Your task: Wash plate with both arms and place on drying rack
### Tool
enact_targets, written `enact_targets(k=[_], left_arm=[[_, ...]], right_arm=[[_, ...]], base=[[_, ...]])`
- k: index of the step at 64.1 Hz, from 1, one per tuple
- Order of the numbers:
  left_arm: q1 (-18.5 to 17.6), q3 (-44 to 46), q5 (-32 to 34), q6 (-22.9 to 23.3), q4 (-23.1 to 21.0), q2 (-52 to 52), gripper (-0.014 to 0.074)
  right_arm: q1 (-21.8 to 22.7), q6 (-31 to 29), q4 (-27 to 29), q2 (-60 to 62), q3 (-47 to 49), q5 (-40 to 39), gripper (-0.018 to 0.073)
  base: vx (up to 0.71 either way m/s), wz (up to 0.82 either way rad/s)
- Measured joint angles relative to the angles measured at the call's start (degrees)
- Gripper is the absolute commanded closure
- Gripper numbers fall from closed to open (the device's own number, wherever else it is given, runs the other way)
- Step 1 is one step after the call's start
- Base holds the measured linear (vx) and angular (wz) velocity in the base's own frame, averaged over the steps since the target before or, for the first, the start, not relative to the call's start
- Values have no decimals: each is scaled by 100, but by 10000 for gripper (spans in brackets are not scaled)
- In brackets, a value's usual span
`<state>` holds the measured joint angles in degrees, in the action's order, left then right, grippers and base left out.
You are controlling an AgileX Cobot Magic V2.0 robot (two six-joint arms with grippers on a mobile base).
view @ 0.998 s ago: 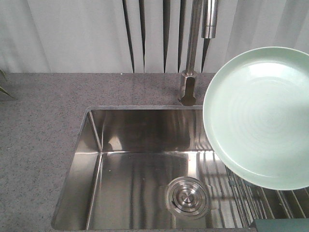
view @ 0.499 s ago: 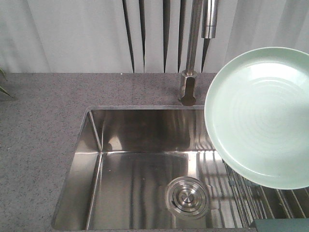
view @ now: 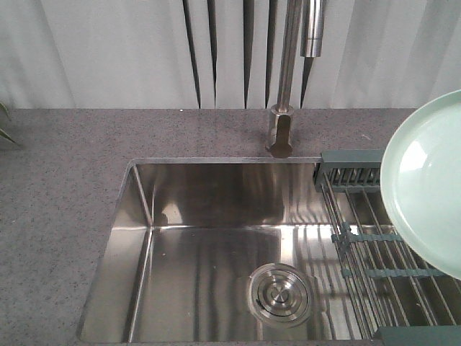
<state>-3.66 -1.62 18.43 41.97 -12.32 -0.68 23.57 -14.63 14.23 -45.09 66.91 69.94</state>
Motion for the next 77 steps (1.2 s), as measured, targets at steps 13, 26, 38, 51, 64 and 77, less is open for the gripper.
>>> enact_targets(k=[13,26,38,51,64,77], left_arm=[[0,0,785,1923,295,0,603],[0,578,948,3561,1836,0,603],[0,1904,466,3728,3298,424,603],[0,2788,700,3914,4801,1933,601],[0,3326,1821,4243,5814,3856,564],[0,4233,3152,4576,6717,5774,391]], right_arm=[[-320,337,-622,-128,44,-377,566],[-334,540,-772,-412,144,-460,566],[-334,500,-665,-407,151,-502,566],[-334,500,-636,-407,151,-504,566],[-335,500,-622,-407,151,-504,566],[-335,498,-577,-407,151,-504,566]], base=[[0,0],[0,0],[0,0],[0,0],[0,0],[0,0]])
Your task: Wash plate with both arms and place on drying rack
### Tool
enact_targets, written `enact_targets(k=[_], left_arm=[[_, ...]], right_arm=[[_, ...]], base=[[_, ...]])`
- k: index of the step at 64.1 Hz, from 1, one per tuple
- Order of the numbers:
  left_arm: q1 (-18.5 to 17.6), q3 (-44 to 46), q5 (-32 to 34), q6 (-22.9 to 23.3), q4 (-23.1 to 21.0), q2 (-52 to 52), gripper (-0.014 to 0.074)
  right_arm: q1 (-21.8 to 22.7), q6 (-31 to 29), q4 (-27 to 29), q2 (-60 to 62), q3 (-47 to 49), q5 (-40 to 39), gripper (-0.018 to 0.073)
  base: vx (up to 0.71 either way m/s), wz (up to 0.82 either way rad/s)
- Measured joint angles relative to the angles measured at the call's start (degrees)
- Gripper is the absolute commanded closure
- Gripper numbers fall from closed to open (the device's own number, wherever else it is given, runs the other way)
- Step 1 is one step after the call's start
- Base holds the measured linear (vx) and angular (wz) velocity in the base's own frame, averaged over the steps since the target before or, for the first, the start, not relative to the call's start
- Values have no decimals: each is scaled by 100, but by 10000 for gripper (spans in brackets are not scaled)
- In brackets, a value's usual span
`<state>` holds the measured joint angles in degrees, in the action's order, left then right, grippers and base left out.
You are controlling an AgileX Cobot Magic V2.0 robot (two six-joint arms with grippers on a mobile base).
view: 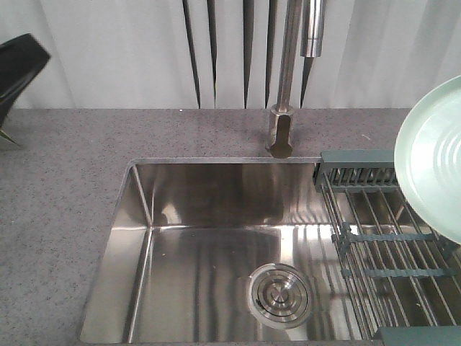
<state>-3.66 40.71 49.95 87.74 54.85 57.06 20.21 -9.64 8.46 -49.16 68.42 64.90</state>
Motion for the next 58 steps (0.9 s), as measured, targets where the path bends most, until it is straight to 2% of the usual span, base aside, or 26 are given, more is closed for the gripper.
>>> enact_targets(k=[13,20,27,36,58], left_arm=[[0,1144,430,842,1076,1548,139],[0,1674,518,1360,1511,2173,65],[0,2175,700,1868,1805,2791,57],[-65,2812,1089,2311,1895,3534,58],[-753,4384,1091,2445,1933,5024,58]], right_arm=[[0,0,0,0,0,0,566],[0,0,4,0,0,0,566],[0,0,11,0,0,0,566],[0,0,36,0,0,0,566],[0,0,80,0,0,0,566]], base=[[0,0],[0,0],[0,0],[0,0],[0,0]])
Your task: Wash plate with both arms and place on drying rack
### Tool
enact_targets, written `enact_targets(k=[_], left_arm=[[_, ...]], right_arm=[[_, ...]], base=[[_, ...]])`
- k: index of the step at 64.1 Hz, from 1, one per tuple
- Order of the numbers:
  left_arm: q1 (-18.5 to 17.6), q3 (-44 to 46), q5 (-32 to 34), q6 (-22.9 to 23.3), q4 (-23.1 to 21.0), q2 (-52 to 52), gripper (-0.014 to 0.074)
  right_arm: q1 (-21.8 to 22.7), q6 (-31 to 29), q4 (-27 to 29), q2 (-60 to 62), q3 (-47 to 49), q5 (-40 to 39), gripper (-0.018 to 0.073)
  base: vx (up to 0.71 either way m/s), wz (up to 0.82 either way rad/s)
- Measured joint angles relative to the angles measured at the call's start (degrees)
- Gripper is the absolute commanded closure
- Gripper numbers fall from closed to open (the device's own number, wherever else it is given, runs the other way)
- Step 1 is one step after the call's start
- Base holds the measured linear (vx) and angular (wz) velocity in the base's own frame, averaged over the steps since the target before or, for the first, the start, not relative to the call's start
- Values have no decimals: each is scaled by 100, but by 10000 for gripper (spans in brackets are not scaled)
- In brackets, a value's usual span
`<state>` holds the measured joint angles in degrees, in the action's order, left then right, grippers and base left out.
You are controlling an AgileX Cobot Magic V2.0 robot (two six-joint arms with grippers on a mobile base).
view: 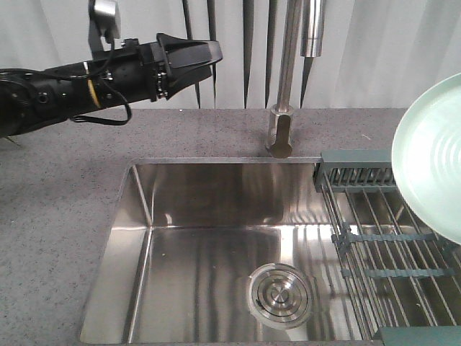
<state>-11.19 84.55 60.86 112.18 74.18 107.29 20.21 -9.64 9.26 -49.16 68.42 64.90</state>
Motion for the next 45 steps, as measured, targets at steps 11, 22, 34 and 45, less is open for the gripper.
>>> enact_targets(k=[11,22,34,45], left_arm=[[-325,680,-353,6,0,596,58],[-608,1257,-679,14,0,1138,58],[-851,1778,-1049,19,5,1639,58],[-1055,2163,-1488,19,156,1955,58]], right_arm=[[0,0,5,0,0,0,566],[0,0,5,0,0,-34,566],[0,0,5,0,0,-85,566],[0,0,5,0,0,-127,566]], base=[[0,0],[0,0],[0,0],[0,0]])
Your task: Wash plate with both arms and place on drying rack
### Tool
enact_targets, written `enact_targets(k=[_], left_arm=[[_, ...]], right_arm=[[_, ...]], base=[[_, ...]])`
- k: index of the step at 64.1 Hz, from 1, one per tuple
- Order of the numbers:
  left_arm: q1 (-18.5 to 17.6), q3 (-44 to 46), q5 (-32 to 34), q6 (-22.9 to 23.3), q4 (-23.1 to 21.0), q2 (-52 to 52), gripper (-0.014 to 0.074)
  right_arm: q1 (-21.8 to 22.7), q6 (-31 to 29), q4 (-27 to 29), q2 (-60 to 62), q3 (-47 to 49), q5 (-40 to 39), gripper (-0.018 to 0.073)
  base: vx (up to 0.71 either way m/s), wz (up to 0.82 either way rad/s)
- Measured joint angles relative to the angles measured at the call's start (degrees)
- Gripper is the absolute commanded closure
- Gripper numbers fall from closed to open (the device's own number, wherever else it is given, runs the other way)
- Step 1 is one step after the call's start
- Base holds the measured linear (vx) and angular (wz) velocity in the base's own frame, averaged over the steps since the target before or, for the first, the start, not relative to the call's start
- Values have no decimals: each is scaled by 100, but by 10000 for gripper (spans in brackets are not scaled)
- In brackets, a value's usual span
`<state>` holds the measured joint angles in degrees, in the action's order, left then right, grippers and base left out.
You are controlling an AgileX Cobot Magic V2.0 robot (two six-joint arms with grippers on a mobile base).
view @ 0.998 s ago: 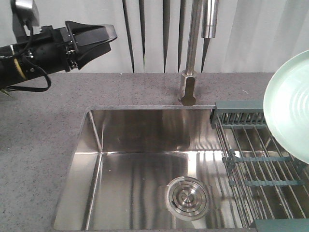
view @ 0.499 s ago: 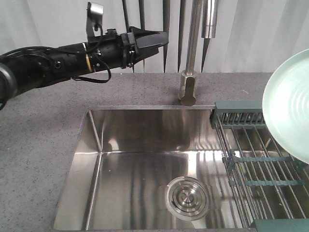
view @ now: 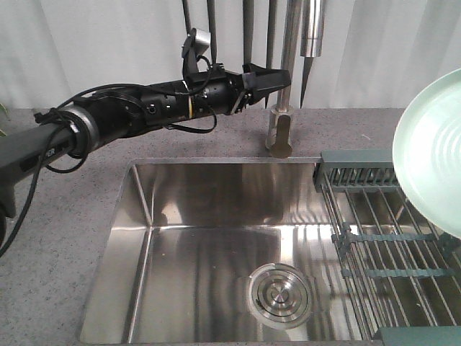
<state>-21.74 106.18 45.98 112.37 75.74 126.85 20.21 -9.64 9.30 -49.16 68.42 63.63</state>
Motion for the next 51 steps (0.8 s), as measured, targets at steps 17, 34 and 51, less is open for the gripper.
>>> enact_targets(k=[17,34,51], left_arm=[[-239,152,-627,-109,24,249,58],[-376,157,-995,-297,18,361,58],[-417,157,-1095,-369,3,361,58]], right_arm=[[0,0,5,0,0,-43,566],[0,0,29,0,0,-43,566],[0,-5,132,0,0,-43,566]], base=[[0,0],[0,0],[0,0]])
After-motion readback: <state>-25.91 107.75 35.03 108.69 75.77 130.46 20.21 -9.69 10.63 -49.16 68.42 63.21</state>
